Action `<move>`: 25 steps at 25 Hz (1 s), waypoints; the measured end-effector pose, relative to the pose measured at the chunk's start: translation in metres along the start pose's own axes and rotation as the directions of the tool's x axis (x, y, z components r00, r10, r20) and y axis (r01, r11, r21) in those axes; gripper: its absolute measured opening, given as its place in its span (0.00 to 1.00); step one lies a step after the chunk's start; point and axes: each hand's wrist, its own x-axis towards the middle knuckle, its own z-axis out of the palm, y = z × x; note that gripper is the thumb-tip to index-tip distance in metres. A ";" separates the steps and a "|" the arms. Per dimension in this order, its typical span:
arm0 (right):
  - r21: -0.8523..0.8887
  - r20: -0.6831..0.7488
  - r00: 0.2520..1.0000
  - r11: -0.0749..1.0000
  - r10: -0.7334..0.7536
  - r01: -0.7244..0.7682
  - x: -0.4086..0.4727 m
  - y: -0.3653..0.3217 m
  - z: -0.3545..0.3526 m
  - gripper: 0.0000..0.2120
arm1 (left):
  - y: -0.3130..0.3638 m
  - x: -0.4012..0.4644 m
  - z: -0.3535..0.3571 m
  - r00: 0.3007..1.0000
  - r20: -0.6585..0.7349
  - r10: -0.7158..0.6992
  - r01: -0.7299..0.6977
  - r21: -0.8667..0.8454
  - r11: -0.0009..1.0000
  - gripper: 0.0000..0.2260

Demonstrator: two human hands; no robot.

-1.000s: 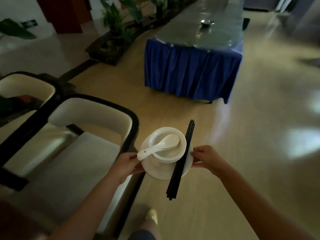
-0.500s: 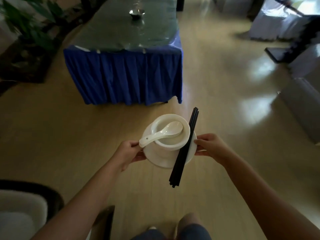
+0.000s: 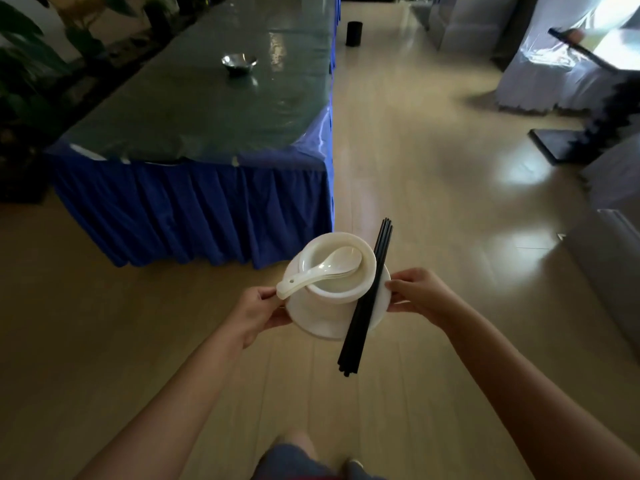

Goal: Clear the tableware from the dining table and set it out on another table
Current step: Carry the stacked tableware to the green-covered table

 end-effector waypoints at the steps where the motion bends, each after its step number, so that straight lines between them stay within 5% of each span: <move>1: -0.005 0.005 1.000 1.000 0.005 -0.005 0.025 -0.012 -0.015 0.07 | 0.015 0.025 0.010 1.000 -0.008 -0.002 0.002 -0.002 1.000 0.09; 17: 0.002 0.026 0.999 1.000 -0.022 0.021 0.397 -0.207 -0.155 0.07 | 0.240 0.399 0.073 0.999 -0.032 0.029 -0.031 -0.052 0.998 0.09; 25: -0.084 0.191 0.979 0.992 -0.073 0.090 0.579 -0.289 -0.246 0.09 | 0.305 0.556 0.140 0.980 -0.200 0.010 -0.042 -0.154 0.987 0.10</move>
